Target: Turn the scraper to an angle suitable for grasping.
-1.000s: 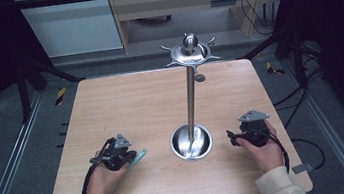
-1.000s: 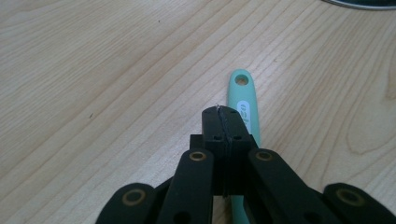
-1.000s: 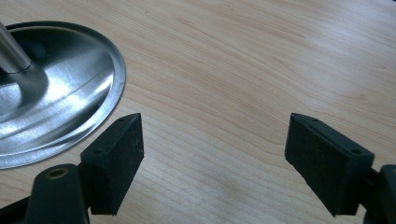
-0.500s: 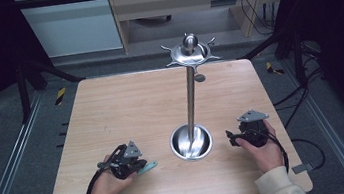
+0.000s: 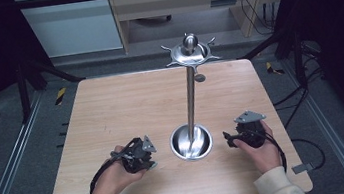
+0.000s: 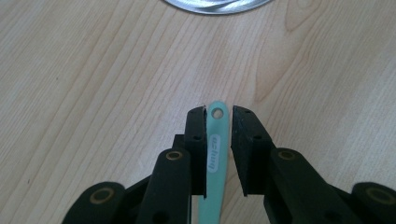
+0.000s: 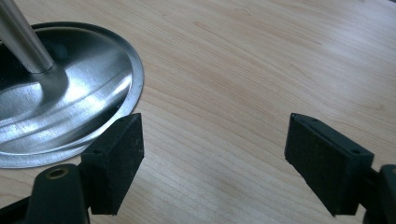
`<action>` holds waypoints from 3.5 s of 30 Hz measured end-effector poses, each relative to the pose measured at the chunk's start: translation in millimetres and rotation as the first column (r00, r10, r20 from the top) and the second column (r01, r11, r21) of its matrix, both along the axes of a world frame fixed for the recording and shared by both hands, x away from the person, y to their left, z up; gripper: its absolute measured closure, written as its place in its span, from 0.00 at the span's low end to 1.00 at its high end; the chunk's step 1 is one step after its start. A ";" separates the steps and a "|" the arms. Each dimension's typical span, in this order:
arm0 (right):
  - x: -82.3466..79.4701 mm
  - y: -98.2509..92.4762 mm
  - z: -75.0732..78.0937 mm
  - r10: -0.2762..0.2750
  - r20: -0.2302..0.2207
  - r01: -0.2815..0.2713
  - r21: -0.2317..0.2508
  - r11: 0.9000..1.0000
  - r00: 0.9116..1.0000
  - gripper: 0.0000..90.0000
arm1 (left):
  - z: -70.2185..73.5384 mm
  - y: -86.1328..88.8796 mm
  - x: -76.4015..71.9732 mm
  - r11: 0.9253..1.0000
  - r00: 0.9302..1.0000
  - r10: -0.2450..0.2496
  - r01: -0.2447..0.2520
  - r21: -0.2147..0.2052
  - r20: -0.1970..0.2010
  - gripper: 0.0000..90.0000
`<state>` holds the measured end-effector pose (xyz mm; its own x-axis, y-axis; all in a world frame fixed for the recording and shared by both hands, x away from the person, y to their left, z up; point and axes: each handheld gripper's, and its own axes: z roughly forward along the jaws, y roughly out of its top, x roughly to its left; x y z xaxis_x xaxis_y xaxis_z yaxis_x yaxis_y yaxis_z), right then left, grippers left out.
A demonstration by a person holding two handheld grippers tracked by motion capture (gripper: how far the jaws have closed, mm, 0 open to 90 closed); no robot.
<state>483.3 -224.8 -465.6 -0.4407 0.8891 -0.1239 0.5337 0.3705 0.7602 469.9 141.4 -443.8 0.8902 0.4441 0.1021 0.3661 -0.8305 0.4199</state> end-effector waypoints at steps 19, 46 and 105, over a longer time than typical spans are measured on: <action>-0.3 -5.9 1.5 -0.014 0.016 0.013 0.010 1.000 1.000 0.22 | -1.2 0.4 6.7 0.998 0.997 0.005 0.000 0.069 -0.071 0.71; -1.9 -8.4 2.9 -0.025 0.013 0.025 0.031 0.999 1.000 0.22 | -14.7 -17.7 20.7 0.971 0.986 -0.009 0.048 0.236 -0.166 0.75; -2.4 -11.3 3.8 -0.023 0.014 0.023 0.065 0.998 1.000 0.08 | 116.8 35.4 -29.9 0.944 0.964 0.173 -0.104 -0.312 0.202 0.83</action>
<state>480.9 -236.0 -461.8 -0.4186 0.9053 -0.0722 0.5303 0.3082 0.7898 440.0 176.8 -327.0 0.7872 0.6015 0.1360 0.3361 -0.6033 0.7232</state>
